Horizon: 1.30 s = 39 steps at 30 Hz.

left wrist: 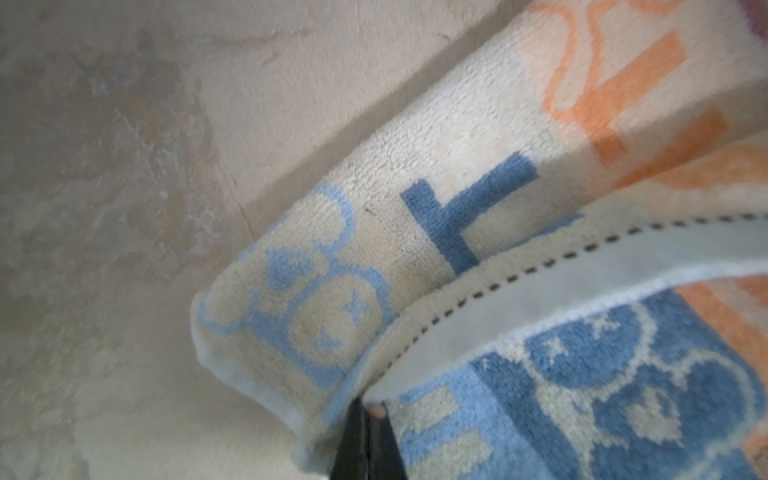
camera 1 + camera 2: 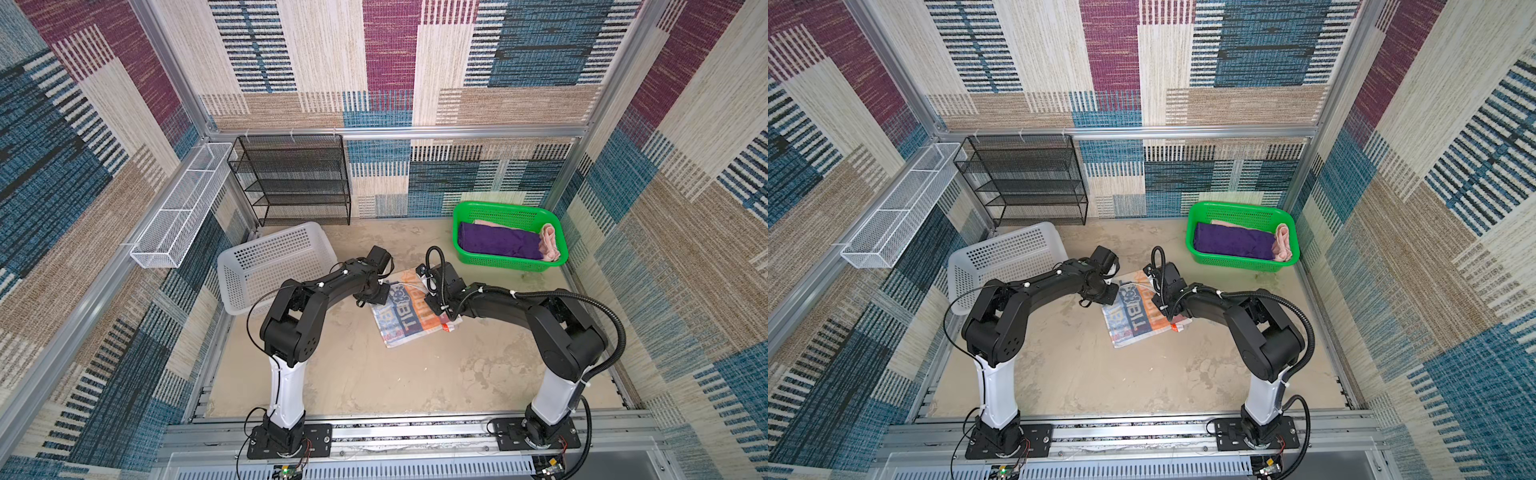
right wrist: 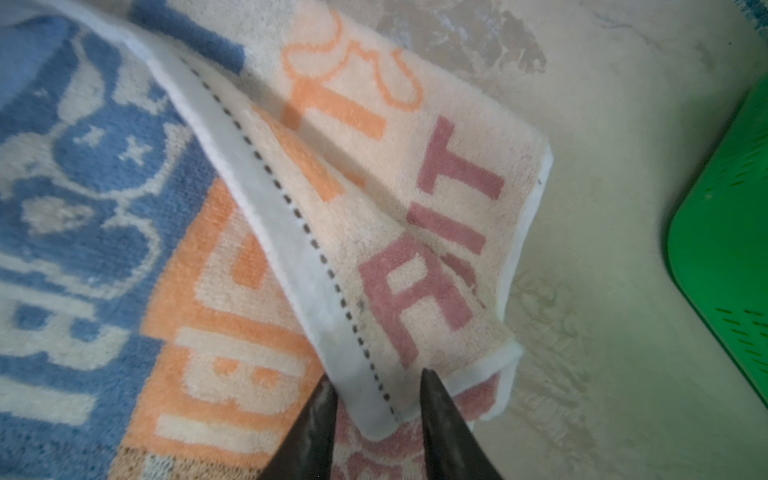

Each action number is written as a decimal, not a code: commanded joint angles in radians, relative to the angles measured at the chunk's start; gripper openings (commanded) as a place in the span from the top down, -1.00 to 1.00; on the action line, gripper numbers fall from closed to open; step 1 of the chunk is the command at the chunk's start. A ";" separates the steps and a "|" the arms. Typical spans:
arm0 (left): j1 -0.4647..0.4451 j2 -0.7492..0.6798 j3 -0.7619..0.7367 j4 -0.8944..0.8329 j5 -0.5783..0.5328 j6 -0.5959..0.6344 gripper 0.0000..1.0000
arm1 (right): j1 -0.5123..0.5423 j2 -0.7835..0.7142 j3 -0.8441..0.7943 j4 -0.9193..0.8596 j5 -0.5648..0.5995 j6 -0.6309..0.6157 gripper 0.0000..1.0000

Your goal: Fold and stack the towels

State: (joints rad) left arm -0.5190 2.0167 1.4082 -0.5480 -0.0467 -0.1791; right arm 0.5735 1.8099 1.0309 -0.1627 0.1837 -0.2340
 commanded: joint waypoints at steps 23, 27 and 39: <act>0.000 -0.110 0.083 -0.083 0.019 0.053 1.00 | -0.115 -0.152 0.066 0.044 -0.098 0.066 1.00; -0.001 -0.179 0.151 -0.112 0.024 0.067 1.00 | -0.142 -0.175 0.117 0.017 -0.167 0.095 1.00; -0.001 -0.292 0.375 -0.182 0.044 0.081 1.00 | -0.243 -0.303 0.259 -0.061 -0.369 0.116 1.00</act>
State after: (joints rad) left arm -0.5194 1.7424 1.7435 -0.7010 -0.0231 -0.1196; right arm 0.3305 1.5330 1.2621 -0.2150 -0.1467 -0.1219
